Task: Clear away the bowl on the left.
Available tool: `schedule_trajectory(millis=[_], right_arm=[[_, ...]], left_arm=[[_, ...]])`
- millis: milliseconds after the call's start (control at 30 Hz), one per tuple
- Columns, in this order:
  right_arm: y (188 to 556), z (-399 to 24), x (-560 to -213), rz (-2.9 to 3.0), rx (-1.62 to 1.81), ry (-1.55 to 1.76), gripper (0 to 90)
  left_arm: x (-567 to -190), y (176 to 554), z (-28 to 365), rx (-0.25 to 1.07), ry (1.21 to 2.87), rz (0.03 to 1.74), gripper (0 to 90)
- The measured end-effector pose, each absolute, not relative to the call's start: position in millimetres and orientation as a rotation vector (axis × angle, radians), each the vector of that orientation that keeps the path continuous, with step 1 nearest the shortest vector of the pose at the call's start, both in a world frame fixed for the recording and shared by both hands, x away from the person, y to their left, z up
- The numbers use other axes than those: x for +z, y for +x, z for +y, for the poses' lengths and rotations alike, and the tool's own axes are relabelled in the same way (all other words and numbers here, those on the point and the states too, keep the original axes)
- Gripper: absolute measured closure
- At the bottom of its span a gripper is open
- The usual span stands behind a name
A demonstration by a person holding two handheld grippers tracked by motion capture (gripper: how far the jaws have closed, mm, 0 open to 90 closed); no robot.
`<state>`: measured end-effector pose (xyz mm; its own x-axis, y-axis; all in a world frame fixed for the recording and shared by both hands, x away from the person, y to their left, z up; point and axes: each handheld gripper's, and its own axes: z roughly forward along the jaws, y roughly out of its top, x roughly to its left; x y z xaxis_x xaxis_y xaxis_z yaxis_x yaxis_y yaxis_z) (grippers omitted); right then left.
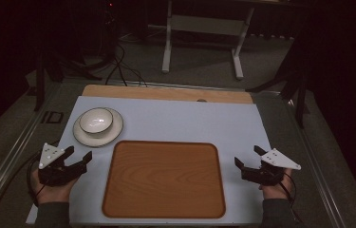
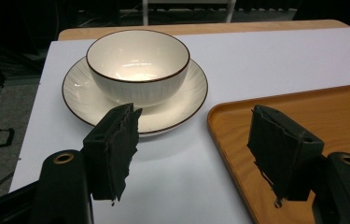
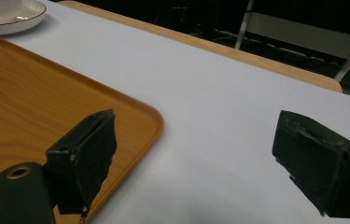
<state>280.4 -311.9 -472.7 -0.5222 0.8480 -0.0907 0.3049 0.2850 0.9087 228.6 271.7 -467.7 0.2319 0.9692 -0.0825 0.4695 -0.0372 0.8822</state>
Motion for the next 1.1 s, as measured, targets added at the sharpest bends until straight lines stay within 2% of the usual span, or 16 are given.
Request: schedule_trajectory(millis=[1100], right_arm=[[280.4, -308.1, -474.2, 1.995, 1.201, 1.002, 13.2]], left_arm=[[-443.5, 262.3, 274.6, 0.809, 1.615, 1.395, 32.0]])
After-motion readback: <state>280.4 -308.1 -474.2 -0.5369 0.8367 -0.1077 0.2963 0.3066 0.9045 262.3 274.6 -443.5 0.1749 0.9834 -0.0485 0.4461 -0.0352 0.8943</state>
